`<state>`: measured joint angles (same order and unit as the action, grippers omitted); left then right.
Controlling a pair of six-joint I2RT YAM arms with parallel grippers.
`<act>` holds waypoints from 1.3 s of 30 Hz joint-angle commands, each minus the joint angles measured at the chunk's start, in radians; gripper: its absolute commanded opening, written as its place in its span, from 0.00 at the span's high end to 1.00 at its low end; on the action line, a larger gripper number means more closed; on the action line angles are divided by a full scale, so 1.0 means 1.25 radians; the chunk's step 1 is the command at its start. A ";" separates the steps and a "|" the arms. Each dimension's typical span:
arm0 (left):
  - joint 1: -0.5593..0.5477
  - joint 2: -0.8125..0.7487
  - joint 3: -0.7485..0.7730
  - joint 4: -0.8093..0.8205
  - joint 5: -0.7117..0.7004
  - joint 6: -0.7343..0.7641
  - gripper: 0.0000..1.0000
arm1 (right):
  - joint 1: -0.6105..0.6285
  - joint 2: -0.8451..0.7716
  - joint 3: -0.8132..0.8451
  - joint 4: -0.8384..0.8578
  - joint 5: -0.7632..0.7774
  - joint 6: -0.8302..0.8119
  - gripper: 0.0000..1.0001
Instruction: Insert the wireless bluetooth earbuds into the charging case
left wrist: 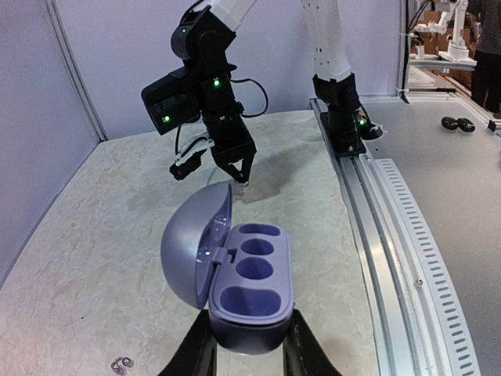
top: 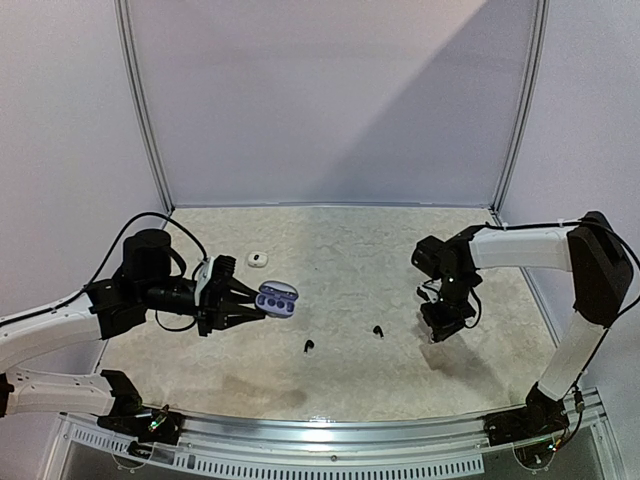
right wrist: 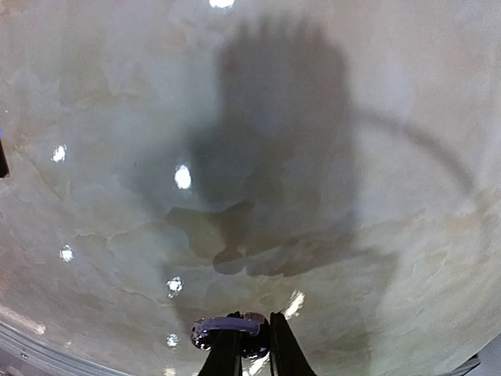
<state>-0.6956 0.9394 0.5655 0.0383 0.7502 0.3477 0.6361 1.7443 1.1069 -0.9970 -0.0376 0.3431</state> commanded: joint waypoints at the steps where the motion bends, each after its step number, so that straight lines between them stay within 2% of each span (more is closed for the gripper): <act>1: 0.000 -0.017 -0.014 0.002 -0.006 -0.007 1.00 | 0.063 -0.053 -0.036 -0.033 0.009 0.321 0.92; 8: -0.001 -0.024 -0.028 0.021 -0.005 -0.017 1.00 | 0.144 -0.062 -0.091 0.016 -0.024 0.549 0.97; 13: -0.001 -0.032 -0.035 0.023 -0.006 -0.019 1.00 | 0.173 -0.034 -0.090 0.071 -0.052 0.609 0.97; 20: -0.001 -0.037 -0.041 0.023 -0.012 -0.019 1.00 | 0.186 0.019 -0.071 0.087 -0.082 0.612 0.92; 30: -0.001 -0.033 -0.039 0.020 -0.013 -0.016 1.00 | 0.193 0.007 -0.014 0.021 -0.097 0.585 0.72; 39: -0.001 -0.032 -0.038 0.014 -0.016 -0.008 1.00 | 0.193 -0.022 -0.010 -0.009 -0.169 0.540 0.70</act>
<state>-0.6956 0.9070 0.5259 0.0471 0.7395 0.3294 0.8703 1.7504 1.0729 -0.9684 -0.1986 1.0599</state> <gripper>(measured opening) 0.237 0.298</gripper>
